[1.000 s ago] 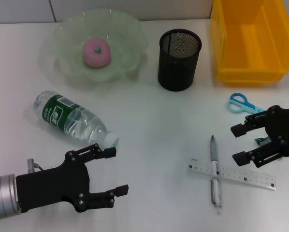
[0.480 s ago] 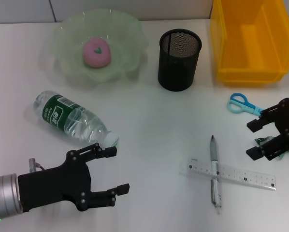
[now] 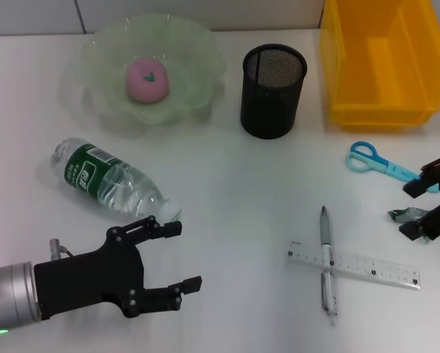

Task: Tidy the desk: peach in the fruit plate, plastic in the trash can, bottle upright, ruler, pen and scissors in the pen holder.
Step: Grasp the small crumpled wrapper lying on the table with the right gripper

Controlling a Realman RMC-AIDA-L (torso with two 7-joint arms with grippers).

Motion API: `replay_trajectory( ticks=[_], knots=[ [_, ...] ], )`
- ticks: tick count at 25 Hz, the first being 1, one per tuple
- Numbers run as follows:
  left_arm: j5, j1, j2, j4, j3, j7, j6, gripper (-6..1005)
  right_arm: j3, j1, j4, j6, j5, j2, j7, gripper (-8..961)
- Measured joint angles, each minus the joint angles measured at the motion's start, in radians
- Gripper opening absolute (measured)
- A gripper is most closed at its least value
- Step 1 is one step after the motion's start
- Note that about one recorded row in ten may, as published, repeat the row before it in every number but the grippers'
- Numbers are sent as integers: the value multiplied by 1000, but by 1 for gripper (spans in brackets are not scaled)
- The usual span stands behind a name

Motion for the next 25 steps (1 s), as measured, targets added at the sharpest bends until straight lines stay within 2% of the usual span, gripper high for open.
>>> replay_trajectory(
  ticks=[5,11,12,16,25],
  knots=[
    [0,-1,0,0,-1,-5,-7,853,-1,6,-33,17,-84,14,7,828],
    [0,-2,-2,0,0,-9,-12,853,-14,7,-71,56,-186,49,8,828],
    [0,-1,-3,0,0,-9,-13,853,-14,7,-71,56,-186,49,8,829],
    [0,2,-3,0,-5,-9,-15,853,-66,-4,-79,97,-205,67,9,829],
    [0,4,-3,-2,-7,-12,-25,853,-152,-19,-76,152,-214,74,37,828]
  ],
)
